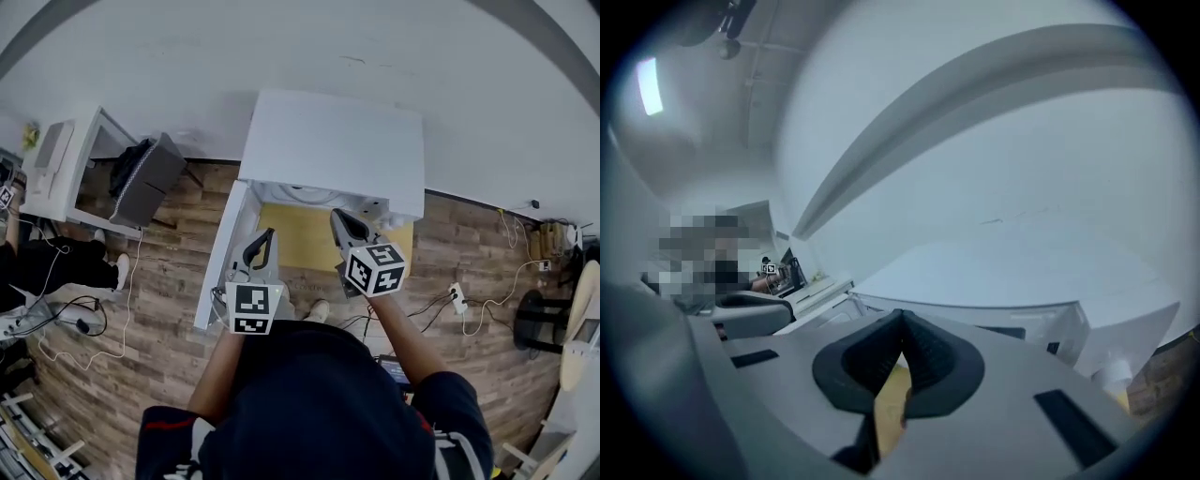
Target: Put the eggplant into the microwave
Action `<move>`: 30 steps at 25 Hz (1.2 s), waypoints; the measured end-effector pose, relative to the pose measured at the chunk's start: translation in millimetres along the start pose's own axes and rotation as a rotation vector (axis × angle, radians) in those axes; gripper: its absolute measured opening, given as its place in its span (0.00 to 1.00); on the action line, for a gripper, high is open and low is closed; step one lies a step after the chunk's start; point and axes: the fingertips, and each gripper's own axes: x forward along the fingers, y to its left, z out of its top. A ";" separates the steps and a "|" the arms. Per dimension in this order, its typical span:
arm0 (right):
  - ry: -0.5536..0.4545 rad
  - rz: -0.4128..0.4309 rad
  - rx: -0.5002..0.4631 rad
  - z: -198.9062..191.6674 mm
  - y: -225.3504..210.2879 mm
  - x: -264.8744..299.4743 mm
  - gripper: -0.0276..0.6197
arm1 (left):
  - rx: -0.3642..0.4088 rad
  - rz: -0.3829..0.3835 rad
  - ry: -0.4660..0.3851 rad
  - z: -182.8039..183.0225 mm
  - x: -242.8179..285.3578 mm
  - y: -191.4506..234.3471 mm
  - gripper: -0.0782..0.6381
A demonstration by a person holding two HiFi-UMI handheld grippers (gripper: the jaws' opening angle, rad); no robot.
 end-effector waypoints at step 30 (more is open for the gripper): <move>-0.286 -0.052 -0.166 91.9 24.9 -73.8 0.06 | 0.095 0.012 -0.182 84.8 -17.7 6.2 0.13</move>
